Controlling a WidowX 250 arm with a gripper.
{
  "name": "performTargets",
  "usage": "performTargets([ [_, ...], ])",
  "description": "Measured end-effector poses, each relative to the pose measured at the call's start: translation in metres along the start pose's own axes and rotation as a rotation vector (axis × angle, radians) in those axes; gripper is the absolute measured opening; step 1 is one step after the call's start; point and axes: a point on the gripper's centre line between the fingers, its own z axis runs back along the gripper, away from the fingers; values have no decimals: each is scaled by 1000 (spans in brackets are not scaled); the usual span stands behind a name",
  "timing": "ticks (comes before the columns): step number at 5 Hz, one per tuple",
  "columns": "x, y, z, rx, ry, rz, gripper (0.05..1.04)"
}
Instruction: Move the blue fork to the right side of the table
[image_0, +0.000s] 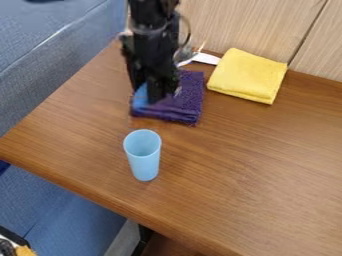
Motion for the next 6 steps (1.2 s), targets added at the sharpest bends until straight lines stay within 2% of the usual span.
performTargets([
  [1, 22, -28, 15, -7, -25, -55, 450],
  [2, 30, -58, 17, -35, -41, -37, 450],
  [3, 41, -95, 20, -73, -93, -53, 450],
  [4, 46, -116, 9, -64, -89, -28, 450],
  [6, 67, -144, -33, -97, -40, -63, 450],
])
